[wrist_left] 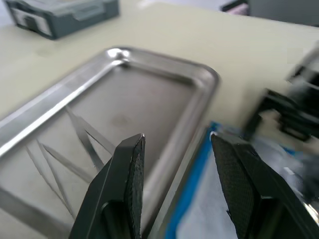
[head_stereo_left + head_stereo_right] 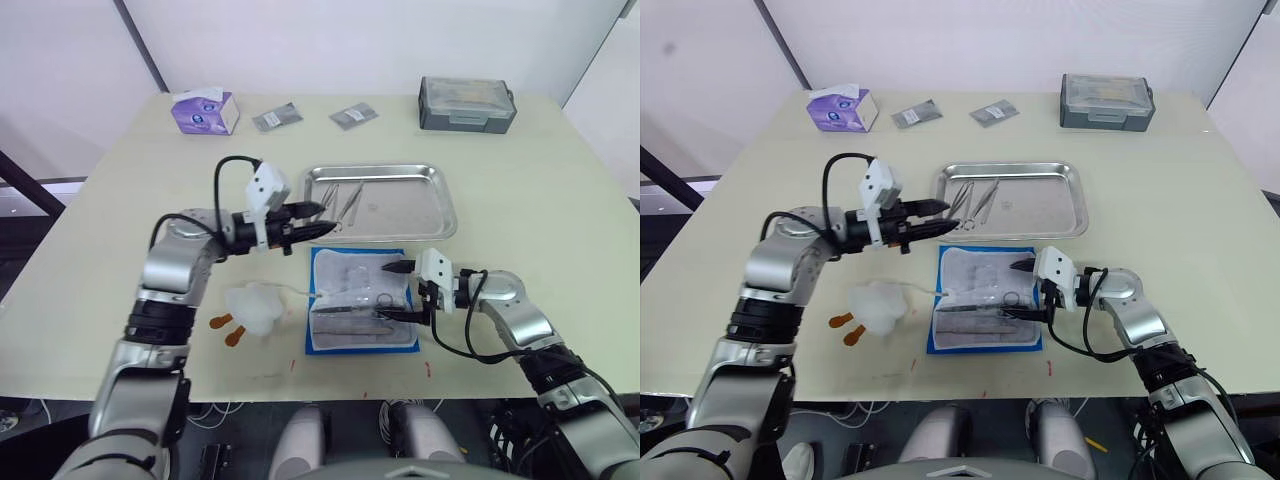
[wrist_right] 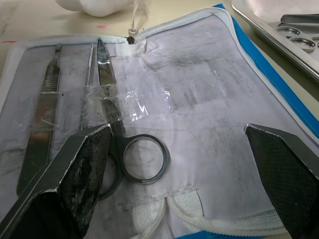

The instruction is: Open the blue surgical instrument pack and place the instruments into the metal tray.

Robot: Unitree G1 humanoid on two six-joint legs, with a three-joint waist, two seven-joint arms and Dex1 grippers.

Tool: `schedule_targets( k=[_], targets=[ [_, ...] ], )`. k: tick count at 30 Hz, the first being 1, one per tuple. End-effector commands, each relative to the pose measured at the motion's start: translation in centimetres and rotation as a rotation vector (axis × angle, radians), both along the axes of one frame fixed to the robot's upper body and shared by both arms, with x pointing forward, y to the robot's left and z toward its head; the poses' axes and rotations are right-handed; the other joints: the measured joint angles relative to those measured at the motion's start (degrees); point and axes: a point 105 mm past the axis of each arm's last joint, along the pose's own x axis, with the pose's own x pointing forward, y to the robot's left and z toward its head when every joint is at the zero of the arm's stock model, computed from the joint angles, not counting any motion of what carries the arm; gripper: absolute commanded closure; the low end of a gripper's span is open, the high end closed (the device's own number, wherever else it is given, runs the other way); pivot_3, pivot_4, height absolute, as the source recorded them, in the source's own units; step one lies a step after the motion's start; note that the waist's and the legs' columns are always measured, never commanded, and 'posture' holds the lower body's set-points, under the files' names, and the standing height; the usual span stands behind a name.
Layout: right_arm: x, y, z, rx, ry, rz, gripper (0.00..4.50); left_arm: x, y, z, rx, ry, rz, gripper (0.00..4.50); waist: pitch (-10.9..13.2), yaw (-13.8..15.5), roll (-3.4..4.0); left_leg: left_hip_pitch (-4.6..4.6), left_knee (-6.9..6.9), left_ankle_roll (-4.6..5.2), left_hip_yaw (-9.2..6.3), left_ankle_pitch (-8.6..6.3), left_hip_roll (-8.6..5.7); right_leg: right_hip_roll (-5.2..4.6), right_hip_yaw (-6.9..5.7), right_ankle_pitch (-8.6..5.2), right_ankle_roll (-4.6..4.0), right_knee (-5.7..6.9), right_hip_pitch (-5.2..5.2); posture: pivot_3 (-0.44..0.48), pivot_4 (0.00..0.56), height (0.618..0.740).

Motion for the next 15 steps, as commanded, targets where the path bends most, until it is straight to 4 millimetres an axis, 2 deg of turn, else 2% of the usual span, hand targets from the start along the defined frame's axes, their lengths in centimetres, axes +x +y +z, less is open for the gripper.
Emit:
schedule_targets(
  k=[1, 5, 7, 9, 11, 12, 13, 14, 15],
  targets=[
    [-1.7, -2.2, -5.4, -0.174, 0.164, -0.033, 0.0, -2.3, 0.9, 0.9, -0.006, -0.02, -0.141, 2.29, 0.01, -0.02, 0.02, 0.0, -0.01, 0.0, 0.01, 0.0, 0.0, 0.0, 0.01, 0.0, 0.0, 0.0, 0.0, 0.0, 0.15, 0.734],
    [-1.7, -2.3, -5.3, -0.174, 0.164, -0.034, 0.0, -3.9, 1.9, 0.2, 0.01, 0.003, -0.23, 2.29, 0.02, 0.02, 0.02, -0.01, 0.0, 0.02, 0.0, -0.01, 0.0, 0.0, -0.02, -0.01, -0.01, 0.0, -0.01, 0.0, 0.15, 0.734],
    [-1.7, -2.4, -5.2, -0.174, 0.163, -0.036, 0.0, -5.7, 2.9, -1.4, 0.107, 0.09, -0.348, 2.29, 0.04, -0.03, 0.04, -0.02, 0.0, 0.02, 0.01, -0.01, 0.01, 0.0, -0.01, -0.01, -0.02, 0.02, -0.02, 0.0, 0.15, 0.734],
    [-1.8, -2.5, -5.1, -0.174, 0.16, -0.035, 0.0, -6.2, 3.6, -2.3, 0.171, 0.077, -0.384, 2.29, 0.08, 0.07, 0.12, -0.01, -0.02, 0.02, 0.04, -0.01, 0.01, 0.01, 0.0, -0.01, -0.02, 0.0, -0.03, 0.0, 0.15, 0.734],
    [-1.8, -2.6, -4.8, -0.165, 0.155, -0.039, 0.0, -6.3, 3.5, -2.6, 0.154, 0.042, -0.403, 1.76, 0.08, 0.36, 0.11, -0.02, -0.01, 0.02, 0.04, -0.01, 0.01, -0.01, -0.02, -0.01, -0.02, -0.01, -0.02, 0.0, 0.15, 0.734],
    [-1.8, -2.7, -4.7, -0.16, 0.154, -0.041, 0.0, -6.5, 3.4, -2.7, 0.146, 0.039, -0.419, 1.68, 0.08, 0.38, 0.11, -0.03, -0.01, 0.02, 0.03, -0.01, 0.01, -0.01, -0.02, -0.01, -0.02, -0.02, -0.03, 0.0, 0.15, 0.734],
    [-1.8, -2.7, -4.4, -0.152, 0.151, -0.044, 0.0, -6.7, 3.2, -2.9, 0.144, 0.028, -0.443, 1.14, 0.08, 0.44, 0.11, -0.04, 0.0, 0.03, 0.03, -0.01, 0.01, -0.01, -0.03, -0.01, -0.02, -0.02, -0.03, 0.0, 0.15, 0.734],
    [-1.8, -2.7, -4.3, -0.149, 0.148, -0.045, 0.0, -6.9, 3.1, -3.1, 0.144, 0.026, -0.461, 0.9, 0.09, 0.48, 0.11, -0.06, 0.0, 0.03, 0.04, -0.01, 0.01, -0.01, -0.03, -0.01, -0.02, -0.02, -0.04, 0.0, 0.15, 0.734],
    [-1.8, -2.7, -4.1, -0.149, 0.146, -0.046, 0.0, -7.1, 3.1, -3.3, 0.144, 0.024, -0.47, 0.48, 0.09, 0.48, 0.1, -0.1, 0.0, 0.03, 0.03, -0.02, 0.01, -0.01, -0.03, -0.01, -0.02, -0.03, -0.07, 0.0, 0.15, 0.734]
  ],
)
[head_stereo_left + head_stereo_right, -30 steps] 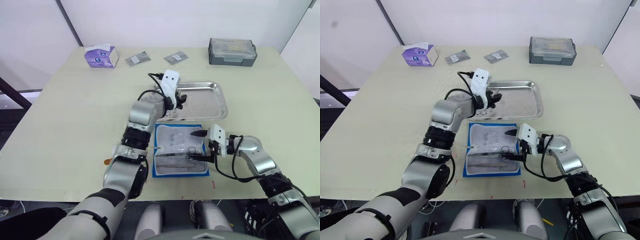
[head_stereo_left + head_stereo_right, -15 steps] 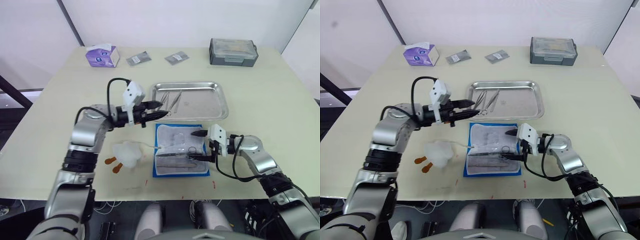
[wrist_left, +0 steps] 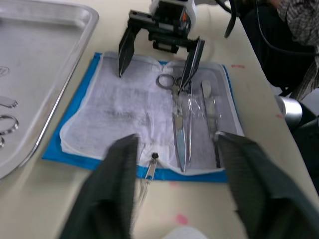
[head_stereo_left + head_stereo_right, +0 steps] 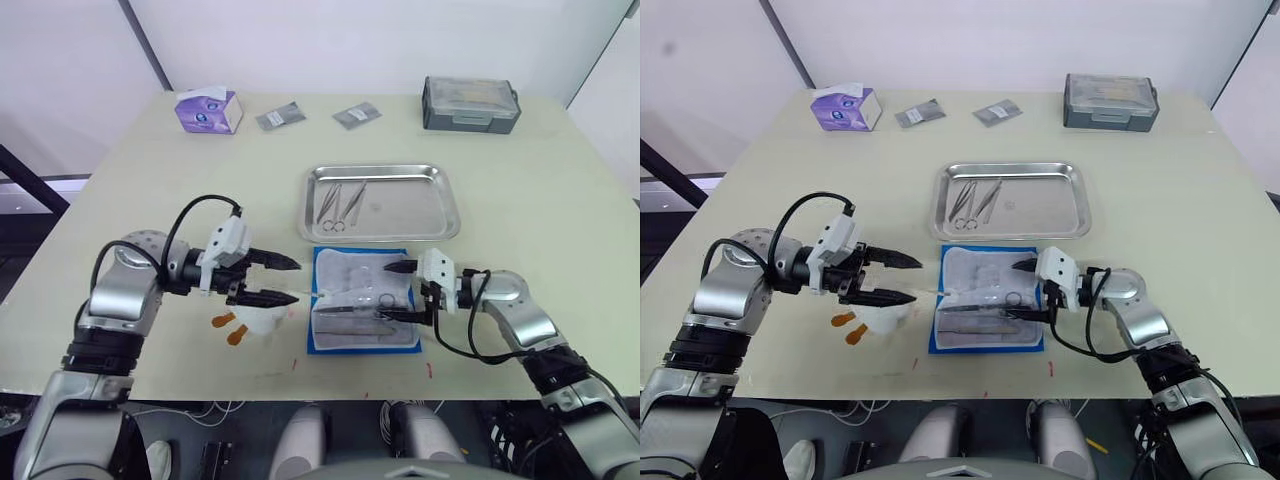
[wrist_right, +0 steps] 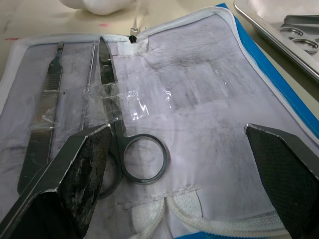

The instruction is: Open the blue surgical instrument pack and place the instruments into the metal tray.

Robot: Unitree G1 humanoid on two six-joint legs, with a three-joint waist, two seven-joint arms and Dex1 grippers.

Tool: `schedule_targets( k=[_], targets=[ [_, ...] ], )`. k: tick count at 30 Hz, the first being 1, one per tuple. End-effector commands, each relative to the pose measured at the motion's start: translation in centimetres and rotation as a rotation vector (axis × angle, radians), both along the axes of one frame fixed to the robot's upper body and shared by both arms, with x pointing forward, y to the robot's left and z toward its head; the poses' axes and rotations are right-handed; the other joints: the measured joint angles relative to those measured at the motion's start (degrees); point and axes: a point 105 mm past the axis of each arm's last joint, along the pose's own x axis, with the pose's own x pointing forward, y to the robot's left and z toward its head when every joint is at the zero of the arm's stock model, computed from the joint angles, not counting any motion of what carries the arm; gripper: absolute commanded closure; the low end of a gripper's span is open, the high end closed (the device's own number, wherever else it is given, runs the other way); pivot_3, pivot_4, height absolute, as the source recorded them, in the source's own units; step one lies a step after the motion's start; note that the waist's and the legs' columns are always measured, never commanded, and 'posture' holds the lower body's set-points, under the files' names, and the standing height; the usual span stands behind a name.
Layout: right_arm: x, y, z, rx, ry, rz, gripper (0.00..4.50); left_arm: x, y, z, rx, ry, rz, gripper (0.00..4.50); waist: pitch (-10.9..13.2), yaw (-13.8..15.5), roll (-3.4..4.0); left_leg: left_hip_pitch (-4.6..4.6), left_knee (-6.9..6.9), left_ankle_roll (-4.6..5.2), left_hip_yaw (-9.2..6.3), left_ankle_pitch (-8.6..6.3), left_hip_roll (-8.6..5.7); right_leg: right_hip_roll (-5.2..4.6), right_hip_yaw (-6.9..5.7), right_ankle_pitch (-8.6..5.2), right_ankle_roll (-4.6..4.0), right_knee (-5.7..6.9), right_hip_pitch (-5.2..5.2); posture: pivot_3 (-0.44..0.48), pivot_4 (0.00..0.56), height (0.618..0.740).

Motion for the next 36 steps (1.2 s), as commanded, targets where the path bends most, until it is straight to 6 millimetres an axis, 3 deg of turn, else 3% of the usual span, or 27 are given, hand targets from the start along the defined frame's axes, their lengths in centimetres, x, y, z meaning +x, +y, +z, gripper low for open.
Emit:
schedule_targets(
  k=[1, 7, 23, 36],
  targets=[
    [-1.4, -2.3, -4.1, -0.129, 0.151, -0.052, 0.0, -1.0, -0.3, -0.2, -0.002, -0.029, -0.104, 0.08, 0.04, 0.01, 0.01, -0.01, 0.0, 0.0, 0.0, 0.0, 0.0, 0.0, 0.01, 0.0, 0.0, -0.01, 0.0, 0.0, 0.15, 0.734],
    [-1.5, -2.1, -2.9, -0.093, 0.129, -0.06, 0.0, -0.9, -1.1, -0.7, -0.027, -0.076, -0.155, 0.08, 0.11, 0.26, 0.02, -0.02, 0.01, 0.01, -0.01, -0.01, 0.0, 0.0, 0.0, 0.0, 0.0, 0.0, -0.01, 0.0, 0.15, 0.734],
    [-1.7, -1.0, 3.1, 0.112, 0.017, -0.073, 0.0, -0.3, -4.0, -3.0, -0.108, -0.087, -0.26, 0.08, 1.05, 0.83, 0.0, -0.19, 0.09, 0.02, 0.03, -0.01, 0.0, 0.04, -0.11, 0.0, 0.0, 0.03, -0.12, 0.0, 0.15, 0.734],
    [-4.2, -3.4, 8.0, 0.143, -0.052, -0.062, 0.0, -0.9, -5.0, -5.0, -0.082, -0.042, -0.319, 0.08, 1.49, 0.88, 0.21, -0.26, 0.13, 0.03, 0.03, 0.0, -0.02, 0.02, -0.17, 0.0, 0.0, 0.05, -0.14, 0.0, 0.15, 0.734]
  ],
)
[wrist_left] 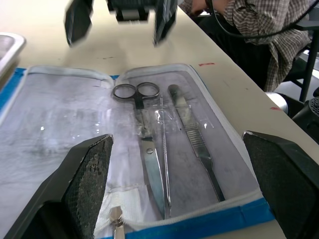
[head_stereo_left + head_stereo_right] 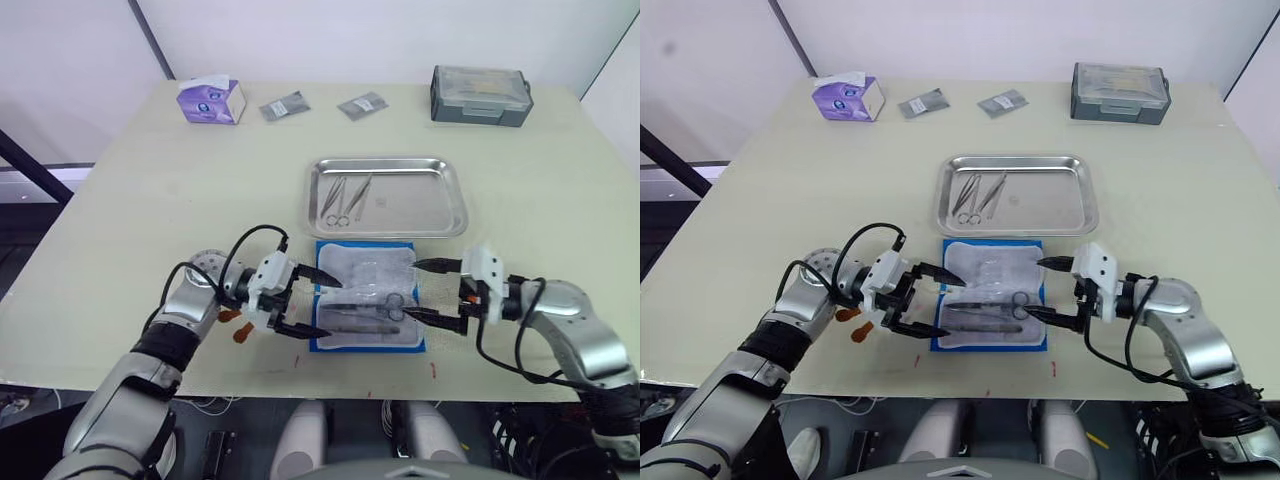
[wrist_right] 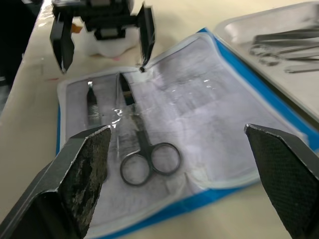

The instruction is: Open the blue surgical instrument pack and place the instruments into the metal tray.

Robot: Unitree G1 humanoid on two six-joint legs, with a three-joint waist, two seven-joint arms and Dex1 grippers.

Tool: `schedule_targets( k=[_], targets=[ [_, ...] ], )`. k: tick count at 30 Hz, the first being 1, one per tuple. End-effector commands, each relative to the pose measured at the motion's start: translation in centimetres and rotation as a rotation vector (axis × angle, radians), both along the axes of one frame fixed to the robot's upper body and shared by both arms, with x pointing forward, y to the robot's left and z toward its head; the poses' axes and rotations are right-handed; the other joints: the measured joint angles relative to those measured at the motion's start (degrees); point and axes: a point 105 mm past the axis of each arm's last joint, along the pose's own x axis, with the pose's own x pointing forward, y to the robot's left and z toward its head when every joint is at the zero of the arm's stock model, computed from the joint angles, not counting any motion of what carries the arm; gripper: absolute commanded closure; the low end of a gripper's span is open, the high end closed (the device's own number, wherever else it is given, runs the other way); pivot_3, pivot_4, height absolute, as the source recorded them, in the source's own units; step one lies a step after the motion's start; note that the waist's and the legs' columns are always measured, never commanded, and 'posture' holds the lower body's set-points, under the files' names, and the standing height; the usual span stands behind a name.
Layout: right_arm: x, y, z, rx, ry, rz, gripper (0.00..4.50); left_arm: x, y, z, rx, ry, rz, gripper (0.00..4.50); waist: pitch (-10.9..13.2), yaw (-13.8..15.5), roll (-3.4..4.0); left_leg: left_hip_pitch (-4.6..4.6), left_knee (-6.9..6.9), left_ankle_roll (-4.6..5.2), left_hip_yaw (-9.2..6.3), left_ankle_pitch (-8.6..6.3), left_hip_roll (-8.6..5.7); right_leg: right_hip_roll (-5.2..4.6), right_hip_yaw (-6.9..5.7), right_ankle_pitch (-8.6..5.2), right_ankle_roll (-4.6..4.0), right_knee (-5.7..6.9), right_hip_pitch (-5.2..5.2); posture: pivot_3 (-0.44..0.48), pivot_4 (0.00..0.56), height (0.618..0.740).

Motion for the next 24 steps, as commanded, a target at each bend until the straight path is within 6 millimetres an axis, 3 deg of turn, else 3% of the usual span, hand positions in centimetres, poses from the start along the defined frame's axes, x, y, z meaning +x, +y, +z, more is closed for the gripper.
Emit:
schedule_targets(
  k=[1, 8, 24],
  targets=[
    [-1.2, -0.3, 2.6, 0.046, -0.058, 0.032, 0.0, -0.9, -0.3, -0.7, 0.018, 0.02, -0.075, 0.08, 0.01, -0.02, 0.02, 0.0, 0.0, 0.0, 0.0, 0.0, 0.0, 0.01, 0.0, 0.0, 0.0, 0.0, 0.0, 0.0, 0.15, 0.734],
    [-2.2, -1.0, 3.2, 0.05, -0.035, 0.033, 0.0, -1.3, 0.0, -2.4, 0.047, 0.044, -0.086, 0.08, 0.01, -0.01, 0.02, 0.02, 0.0, 0.0, 0.01, 0.0, 0.0, 0.0, 0.02, 0.0, 0.0, 0.0, 0.01, 0.0, 0.15, 0.734],
    [-1.8, -0.5, 3.0, 0.022, -0.044, 0.032, 0.0, -1.4, 1.3, -5.3, 0.282, 0.098, -0.109, 0.08, -0.2, -0.17, 0.37, 0.15, 0.0, 0.01, 0.1, 0.0, -0.01, 0.03, 0.09, 0.0, 0.01, 0.04, 0.09, 0.0, 0.15, 0.734]
  ],
)
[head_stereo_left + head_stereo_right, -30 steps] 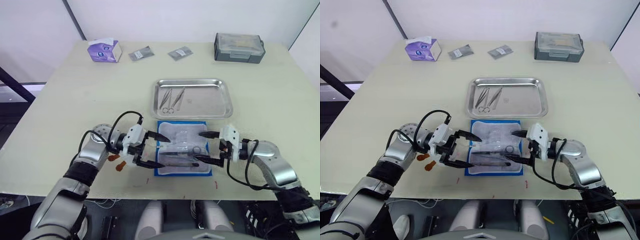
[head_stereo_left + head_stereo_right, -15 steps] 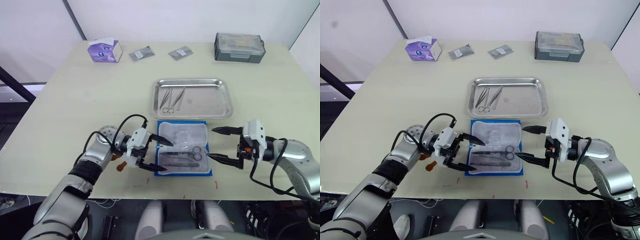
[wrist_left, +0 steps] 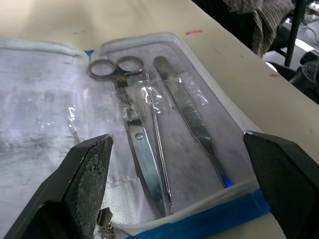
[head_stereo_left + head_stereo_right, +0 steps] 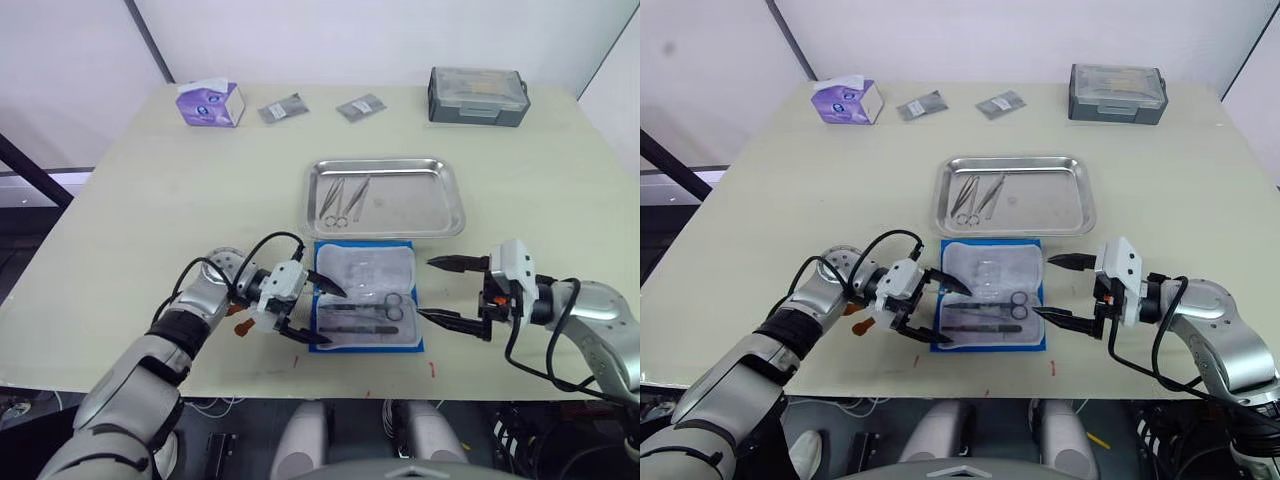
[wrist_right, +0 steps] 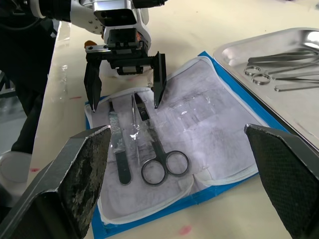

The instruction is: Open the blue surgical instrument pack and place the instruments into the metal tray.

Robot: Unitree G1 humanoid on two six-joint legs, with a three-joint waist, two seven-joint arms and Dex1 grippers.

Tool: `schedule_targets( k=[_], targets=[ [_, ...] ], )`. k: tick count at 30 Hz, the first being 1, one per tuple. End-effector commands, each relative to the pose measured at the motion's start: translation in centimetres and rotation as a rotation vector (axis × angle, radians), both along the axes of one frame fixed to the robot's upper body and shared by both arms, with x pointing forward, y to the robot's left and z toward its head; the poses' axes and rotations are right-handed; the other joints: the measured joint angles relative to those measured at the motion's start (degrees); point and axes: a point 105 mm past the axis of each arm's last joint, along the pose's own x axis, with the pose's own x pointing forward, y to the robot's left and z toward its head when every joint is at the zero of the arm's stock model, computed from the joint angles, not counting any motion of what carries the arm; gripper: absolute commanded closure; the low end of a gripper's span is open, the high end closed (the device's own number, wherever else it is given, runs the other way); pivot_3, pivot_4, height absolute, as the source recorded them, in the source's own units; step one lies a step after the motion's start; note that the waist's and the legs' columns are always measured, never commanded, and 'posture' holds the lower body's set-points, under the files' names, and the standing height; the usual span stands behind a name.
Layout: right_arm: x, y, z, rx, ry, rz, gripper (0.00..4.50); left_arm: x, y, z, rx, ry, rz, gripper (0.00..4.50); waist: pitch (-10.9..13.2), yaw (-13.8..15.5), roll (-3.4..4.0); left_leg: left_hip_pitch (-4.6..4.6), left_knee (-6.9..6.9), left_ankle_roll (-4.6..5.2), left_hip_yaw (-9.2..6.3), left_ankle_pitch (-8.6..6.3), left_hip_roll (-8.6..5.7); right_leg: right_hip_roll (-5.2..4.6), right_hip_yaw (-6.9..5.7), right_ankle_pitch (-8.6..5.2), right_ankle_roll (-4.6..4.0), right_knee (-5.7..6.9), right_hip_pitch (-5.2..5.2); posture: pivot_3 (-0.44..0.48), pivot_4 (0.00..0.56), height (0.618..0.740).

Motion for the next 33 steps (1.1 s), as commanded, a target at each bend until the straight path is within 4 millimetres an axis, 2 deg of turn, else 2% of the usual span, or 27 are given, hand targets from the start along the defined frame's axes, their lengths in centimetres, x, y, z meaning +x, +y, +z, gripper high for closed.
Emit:
schedule_targets(
  k=[1, 15, 19, 26, 33],
  targets=[
    [-0.1, 0.6, 0.8, -0.008, -0.046, 0.022, 0.0, -1.9, 1.6, -3.4, 0.162, 0.115, -0.032, 0.08, -0.09, -0.07, 0.16, 0.02, 0.0, 0.0, 0.02, 0.0, 0.0, 0.01, 0.03, 0.0, 0.0, 0.0, 0.01, 0.0, 0.15, 0.734],
    [0.6, 1.9, -0.7, -0.088, -0.052, 0.059, 0.0, -3.0, 1.2, -4.9, 0.174, 0.176, 0.008, 0.08, -0.27, -0.14, 0.36, 0.07, -0.01, 0.01, 0.08, 0.0, 0.02, 0.05, 0.1, 0.0, 0.0, -0.01, 0.02, 0.0, 0.15, 0.734],
    [0.8, 2.8, -1.3, -0.113, -0.059, 0.06, 0.0, -3.0, 1.2, -5.3, 0.172, 0.178, 0.021, 0.08, -0.48, -0.11, 0.55, 0.08, -0.01, 0.01, 0.08, 0.0, 0.02, 0.05, 0.1, 0.0, 0.0, 0.0, 0.02, 0.0, 0.15, 0.734],
    [2.3, 5.1, -2.1, -0.19, -0.041, 0.008, 0.0, -3.3, 1.2, -5.6, 0.147, 0.195, 0.026, 0.08, -0.85, -0.22, 0.92, 0.12, -0.02, 0.01, 0.15, -0.01, 0.01, 0.06, 0.17, 0.0, 0.01, 0.01, 0.02, 0.0, 0.15, 0.734],
    [3.2, 6.3, -3.1, -0.342, -0.059, 0.016, 0.0, -3.3, 1.3, -5.6, 0.142, 0.197, 0.029, 0.08, -0.99, -0.3, 1.03, 0.12, -0.03, 0.02, 0.15, -0.01, 0.01, 0.05, 0.17, -0.01, 0.01, -0.01, 0.02, 0.0, 0.15, 0.734]
  ],
)
